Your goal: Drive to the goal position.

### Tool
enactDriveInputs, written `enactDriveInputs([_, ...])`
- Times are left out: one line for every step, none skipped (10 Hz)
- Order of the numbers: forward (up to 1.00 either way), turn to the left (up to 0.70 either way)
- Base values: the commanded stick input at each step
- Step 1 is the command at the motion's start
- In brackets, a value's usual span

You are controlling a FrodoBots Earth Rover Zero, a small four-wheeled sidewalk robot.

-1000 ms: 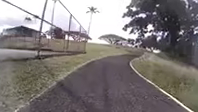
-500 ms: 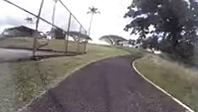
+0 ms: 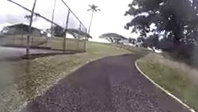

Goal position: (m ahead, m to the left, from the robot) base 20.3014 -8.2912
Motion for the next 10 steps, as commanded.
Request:
enactDriveInputs([0.85,0.0])
enactDriveInputs([0.85,0.0])
enactDriveInputs([0.85,0.0])
enactDriveInputs([0.85,0.0])
enactDriveInputs([0.85,0.0])
enactDriveInputs([0.85,0.0])
enactDriveInputs([0.85,0.0])
enactDriveInputs([0.85,0.0])
enactDriveInputs([0.85,-0.06])
enactDriveInputs([0.85,-0.33])
